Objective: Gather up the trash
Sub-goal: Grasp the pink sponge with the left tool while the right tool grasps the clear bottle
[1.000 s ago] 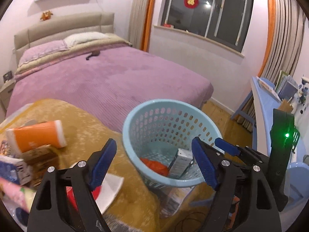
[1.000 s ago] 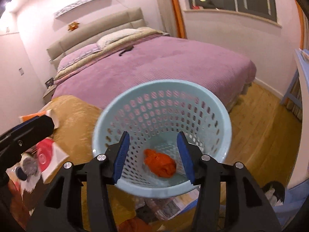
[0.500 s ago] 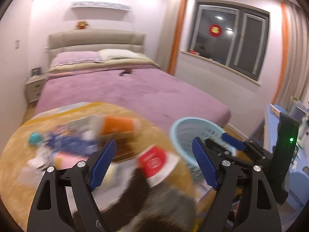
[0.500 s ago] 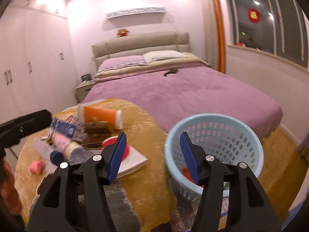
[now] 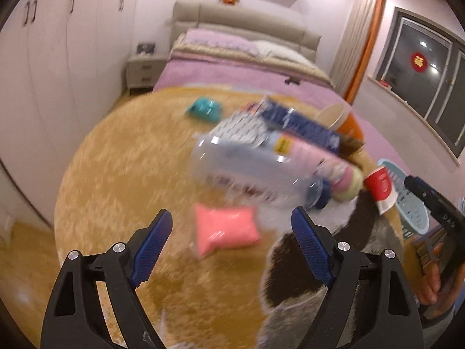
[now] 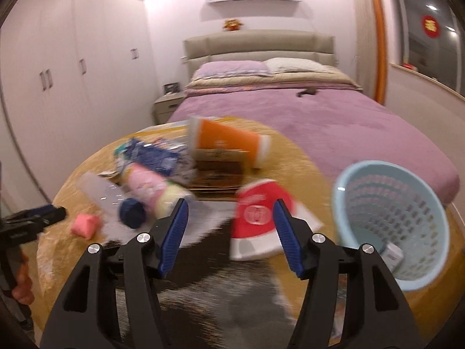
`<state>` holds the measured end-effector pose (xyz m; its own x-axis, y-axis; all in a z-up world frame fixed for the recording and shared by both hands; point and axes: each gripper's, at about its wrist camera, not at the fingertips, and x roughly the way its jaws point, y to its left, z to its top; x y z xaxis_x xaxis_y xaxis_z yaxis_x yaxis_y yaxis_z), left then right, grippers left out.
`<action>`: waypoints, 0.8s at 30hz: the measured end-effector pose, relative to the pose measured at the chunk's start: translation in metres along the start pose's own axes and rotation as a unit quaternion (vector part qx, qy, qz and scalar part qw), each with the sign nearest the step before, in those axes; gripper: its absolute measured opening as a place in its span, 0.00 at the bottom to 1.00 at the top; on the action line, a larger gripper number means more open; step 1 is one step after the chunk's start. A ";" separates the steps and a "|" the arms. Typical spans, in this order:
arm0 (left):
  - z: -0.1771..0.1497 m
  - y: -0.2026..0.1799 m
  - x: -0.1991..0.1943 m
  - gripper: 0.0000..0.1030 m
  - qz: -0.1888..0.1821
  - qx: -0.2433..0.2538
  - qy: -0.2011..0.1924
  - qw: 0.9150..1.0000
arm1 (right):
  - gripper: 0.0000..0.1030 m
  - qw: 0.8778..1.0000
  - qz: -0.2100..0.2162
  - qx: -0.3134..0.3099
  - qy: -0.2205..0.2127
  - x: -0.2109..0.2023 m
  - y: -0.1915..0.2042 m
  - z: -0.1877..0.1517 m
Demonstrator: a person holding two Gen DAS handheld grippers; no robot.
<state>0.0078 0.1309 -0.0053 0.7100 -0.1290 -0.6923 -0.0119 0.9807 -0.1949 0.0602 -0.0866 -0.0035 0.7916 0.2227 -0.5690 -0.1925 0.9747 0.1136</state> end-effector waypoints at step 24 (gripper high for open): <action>-0.019 0.026 0.038 0.54 0.003 0.002 0.035 0.999 | 0.55 0.978 0.167 -0.069 0.109 0.101 0.124 0.024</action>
<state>0.0211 0.1483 -0.0501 0.6591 -0.1320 -0.7404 -0.0133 0.9823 -0.1870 0.1304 0.0570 -0.0270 0.5321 0.5041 -0.6802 -0.5071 0.8332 0.2208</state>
